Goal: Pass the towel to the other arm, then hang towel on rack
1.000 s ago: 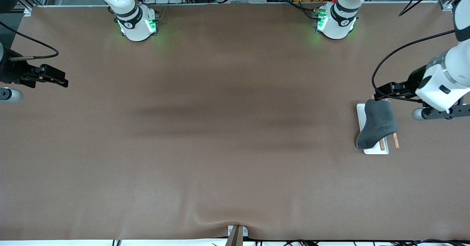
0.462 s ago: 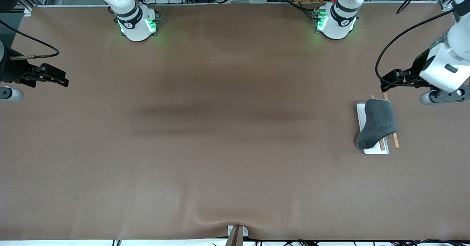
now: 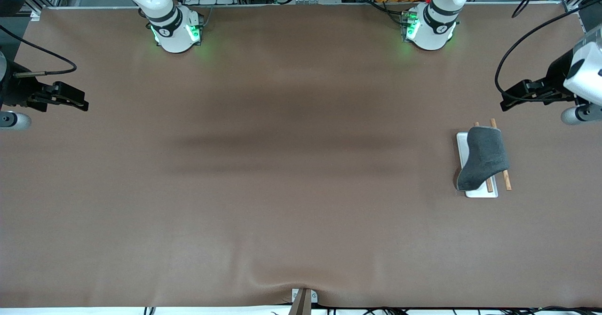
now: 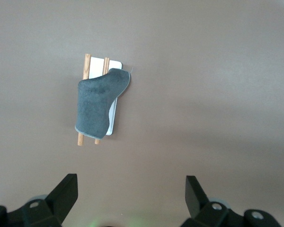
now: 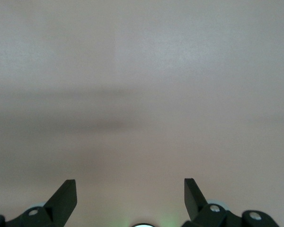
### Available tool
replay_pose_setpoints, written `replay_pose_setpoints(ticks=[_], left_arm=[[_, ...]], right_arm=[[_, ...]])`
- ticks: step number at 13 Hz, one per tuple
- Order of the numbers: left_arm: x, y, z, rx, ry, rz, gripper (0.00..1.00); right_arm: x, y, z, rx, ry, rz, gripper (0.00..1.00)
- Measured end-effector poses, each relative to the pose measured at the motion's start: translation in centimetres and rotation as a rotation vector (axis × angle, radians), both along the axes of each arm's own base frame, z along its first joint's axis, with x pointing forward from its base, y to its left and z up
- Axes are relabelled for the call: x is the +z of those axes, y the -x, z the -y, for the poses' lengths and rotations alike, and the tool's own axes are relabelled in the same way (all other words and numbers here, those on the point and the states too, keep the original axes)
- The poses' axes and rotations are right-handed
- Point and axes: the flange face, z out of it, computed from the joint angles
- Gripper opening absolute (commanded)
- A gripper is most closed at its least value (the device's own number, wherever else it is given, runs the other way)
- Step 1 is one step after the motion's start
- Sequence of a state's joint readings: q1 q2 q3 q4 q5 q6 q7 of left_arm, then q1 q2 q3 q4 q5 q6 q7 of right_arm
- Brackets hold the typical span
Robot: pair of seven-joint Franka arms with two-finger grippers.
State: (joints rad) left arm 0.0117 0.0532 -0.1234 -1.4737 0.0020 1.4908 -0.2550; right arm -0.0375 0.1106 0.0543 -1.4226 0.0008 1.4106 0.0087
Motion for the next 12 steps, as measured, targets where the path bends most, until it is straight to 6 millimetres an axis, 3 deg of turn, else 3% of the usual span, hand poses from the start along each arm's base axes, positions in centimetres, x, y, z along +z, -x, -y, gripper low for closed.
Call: replay_pose_setpoints(ticks=[6, 12], left_arm=[[1.5, 3.1, 0.0, -0.008, -0.010, 0.023, 1.00], [1.5, 3.3, -0.5, -0.081, -0.008, 0.027, 1.00]], right_arm=[[-0.5, 0.6, 0.5, -0.010, 0.002, 0.014, 1.00], [-0.4, 1.1, 0.2, -0.006, 0.002, 0.018, 1.00]])
